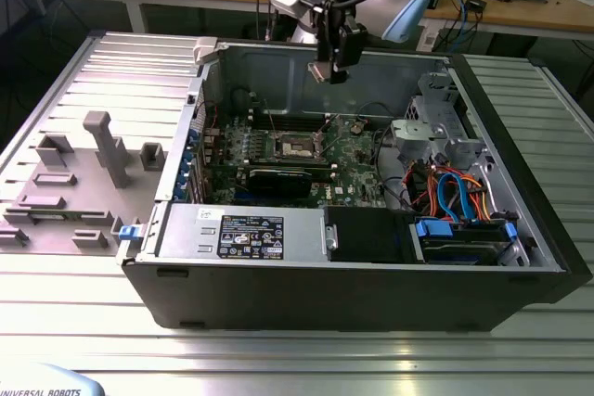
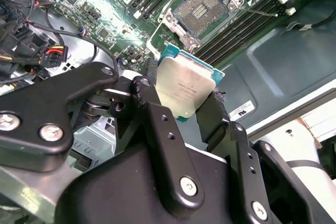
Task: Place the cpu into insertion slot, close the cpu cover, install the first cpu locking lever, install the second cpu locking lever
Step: 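Place the cpu into insertion slot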
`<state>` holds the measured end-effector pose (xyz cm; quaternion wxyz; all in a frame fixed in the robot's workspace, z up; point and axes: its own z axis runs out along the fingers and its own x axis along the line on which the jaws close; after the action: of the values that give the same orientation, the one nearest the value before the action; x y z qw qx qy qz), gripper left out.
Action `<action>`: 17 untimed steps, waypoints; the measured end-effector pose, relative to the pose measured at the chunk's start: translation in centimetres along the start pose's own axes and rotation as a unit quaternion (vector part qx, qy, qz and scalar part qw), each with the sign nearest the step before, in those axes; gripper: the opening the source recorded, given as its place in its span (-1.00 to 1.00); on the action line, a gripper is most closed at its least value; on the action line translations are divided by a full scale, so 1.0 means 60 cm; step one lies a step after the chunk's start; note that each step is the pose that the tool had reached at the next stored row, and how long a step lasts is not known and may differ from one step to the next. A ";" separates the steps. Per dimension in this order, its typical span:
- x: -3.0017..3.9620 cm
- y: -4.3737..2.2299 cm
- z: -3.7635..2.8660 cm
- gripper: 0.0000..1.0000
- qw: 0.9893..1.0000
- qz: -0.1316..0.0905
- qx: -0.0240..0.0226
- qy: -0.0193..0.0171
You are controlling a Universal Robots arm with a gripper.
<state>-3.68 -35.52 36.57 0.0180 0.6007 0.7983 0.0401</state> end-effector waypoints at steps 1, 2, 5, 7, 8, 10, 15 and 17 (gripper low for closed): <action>0.000 0.000 0.000 0.08 1.000 0.008 0.000 -0.001; 0.000 0.000 0.000 0.08 1.000 0.015 0.000 -0.001; 0.000 0.000 0.002 0.08 0.999 0.046 -0.001 -0.004; 0.001 -0.002 0.001 0.08 0.999 0.051 -0.001 -0.004; 0.001 -0.004 0.001 0.08 0.999 0.053 0.000 -0.004; 0.003 -0.009 0.001 0.08 0.999 0.055 0.000 -0.004; 0.004 -0.013 0.001 0.08 0.998 0.058 0.000 -0.004; 0.004 -0.013 0.001 0.08 0.998 0.058 0.000 -0.004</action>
<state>-4.47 -35.52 36.43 0.0187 0.6465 0.7617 0.0387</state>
